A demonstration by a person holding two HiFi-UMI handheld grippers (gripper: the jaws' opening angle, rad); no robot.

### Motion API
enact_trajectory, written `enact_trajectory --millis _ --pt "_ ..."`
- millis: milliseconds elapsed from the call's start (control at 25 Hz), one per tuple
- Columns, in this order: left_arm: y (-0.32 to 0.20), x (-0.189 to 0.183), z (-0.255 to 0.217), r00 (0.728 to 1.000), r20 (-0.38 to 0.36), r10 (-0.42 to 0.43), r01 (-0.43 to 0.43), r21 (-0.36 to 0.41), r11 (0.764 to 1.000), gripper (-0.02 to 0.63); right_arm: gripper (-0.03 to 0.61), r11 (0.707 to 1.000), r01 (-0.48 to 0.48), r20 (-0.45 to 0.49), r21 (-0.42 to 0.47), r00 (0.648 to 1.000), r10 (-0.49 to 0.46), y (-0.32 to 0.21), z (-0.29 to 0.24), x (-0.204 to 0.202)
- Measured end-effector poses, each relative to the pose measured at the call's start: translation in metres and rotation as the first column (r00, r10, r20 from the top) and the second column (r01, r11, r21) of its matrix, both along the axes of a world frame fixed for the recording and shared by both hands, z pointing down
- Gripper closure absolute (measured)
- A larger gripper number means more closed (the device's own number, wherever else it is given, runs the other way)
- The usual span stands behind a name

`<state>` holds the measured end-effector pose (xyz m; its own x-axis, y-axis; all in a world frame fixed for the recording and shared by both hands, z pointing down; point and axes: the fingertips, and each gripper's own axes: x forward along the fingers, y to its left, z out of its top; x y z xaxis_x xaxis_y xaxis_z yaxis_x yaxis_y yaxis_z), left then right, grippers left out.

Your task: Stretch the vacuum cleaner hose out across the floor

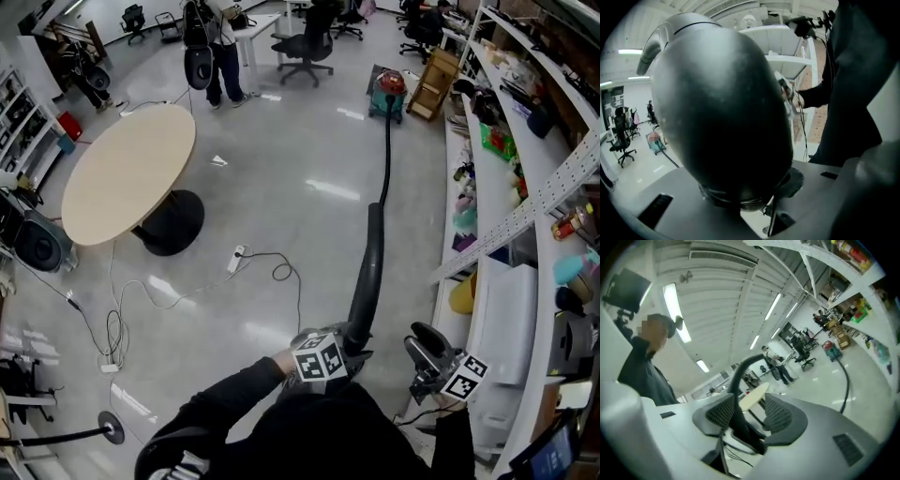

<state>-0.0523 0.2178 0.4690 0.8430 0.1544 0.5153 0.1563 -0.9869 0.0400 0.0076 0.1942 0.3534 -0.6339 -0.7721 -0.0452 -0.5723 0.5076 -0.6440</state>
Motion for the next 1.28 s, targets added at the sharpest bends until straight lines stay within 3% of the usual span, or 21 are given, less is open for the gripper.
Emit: enact_trajectory --millis 80,160,280,400,480,560,720,840,880,920,960,1040,1080,1120,1160,1200,1280 --pt "0.016 -0.017 0.022 0.999 0.027 0.038 -0.039 0.040 0.998 0.460 0.342 0.994 0.112 0.116 0.004 0.987 -0.112 -0.007 -0.023 -0.046" --pt "0.034 -0.034 0.042 0.995 0.060 0.081 -0.086 0.079 0.993 0.460 0.267 0.982 0.183 0.146 -0.039 0.974 -0.176 -0.023 -0.021 -0.088" --pt "0.067 -0.059 0.068 0.978 0.132 0.162 -0.179 0.131 0.975 0.462 0.256 0.979 0.168 0.179 -0.120 0.973 -0.145 -0.047 -0.012 -0.115" --pt "0.091 -0.074 0.094 0.949 0.220 0.228 -0.272 0.196 0.942 0.463 0.259 0.971 0.181 0.209 -0.158 0.967 -0.146 -0.051 -0.018 -0.120" --pt "0.093 -0.082 0.109 0.932 0.282 0.228 -0.300 0.248 0.921 0.463 0.266 0.961 0.214 0.146 -0.177 0.971 -0.189 -0.039 -0.013 -0.129" --pt "0.086 -0.090 0.121 0.928 0.322 0.185 -0.286 0.301 0.910 0.462 0.432 0.961 0.210 0.052 -0.179 0.978 -0.204 -0.024 -0.008 -0.138" --pt "0.079 -0.101 0.128 0.932 0.343 0.120 -0.241 0.336 0.911 0.462 0.451 0.973 0.173 -0.117 -0.152 0.974 -0.192 0.015 -0.008 -0.153" --pt "0.091 -0.097 0.136 0.936 0.344 0.080 -0.223 0.401 0.888 0.462 0.459 0.976 0.144 -0.212 -0.161 0.961 -0.176 0.054 -0.001 -0.154" --pt "0.090 -0.094 0.141 0.942 0.333 0.032 -0.193 0.463 0.865 0.462 0.463 0.978 0.138 -0.234 -0.157 0.957 -0.172 0.069 0.002 -0.152" --pt "0.085 -0.091 0.143 0.949 0.314 -0.041 -0.146 0.549 0.823 0.462 0.473 0.981 0.131 -0.257 -0.145 0.952 -0.165 0.084 0.004 -0.151" --pt "0.076 -0.090 0.142 0.949 0.289 -0.127 -0.096 0.648 0.756 0.459 0.480 0.985 0.119 -0.286 -0.125 0.946 -0.151 0.097 0.006 -0.147" --pt "0.063 -0.093 0.135 0.922 0.268 -0.281 -0.053 0.804 0.593 0.391 0.482 0.994 0.079 -0.375 -0.081 0.921 -0.104 0.119 0.013 -0.133" --pt "0.063 -0.100 0.134 0.896 0.291 -0.334 -0.069 0.836 0.544 0.376 0.482 0.996 0.057 -0.436 -0.069 0.896 -0.081 0.129 0.019 -0.123" --pt "0.065 -0.109 0.135 0.867 0.324 -0.378 -0.086 0.845 0.528 0.377 0.482 0.997 0.033 -0.502 -0.071 0.863 -0.065 0.138 0.030 -0.112" --pt "0.066 -0.119 0.135 0.838 0.344 -0.424 -0.074 0.841 0.536 0.377 0.482 0.996 0.011 -0.563 -0.089 0.824 -0.060 0.147 0.045 -0.102" --pt "0.065 -0.130 0.132 0.809 0.337 -0.481 -0.012 0.829 0.560 0.377 0.482 0.993 -0.008 -0.610 -0.117 0.790 -0.066 0.158 0.061 -0.092" --pt "0.066 -0.157 0.126 0.716 0.317 -0.622 0.223 0.741 0.633 0.377 0.482 0.984 -0.025 -0.655 -0.178 0.749 -0.099 0.183 0.095 -0.078"
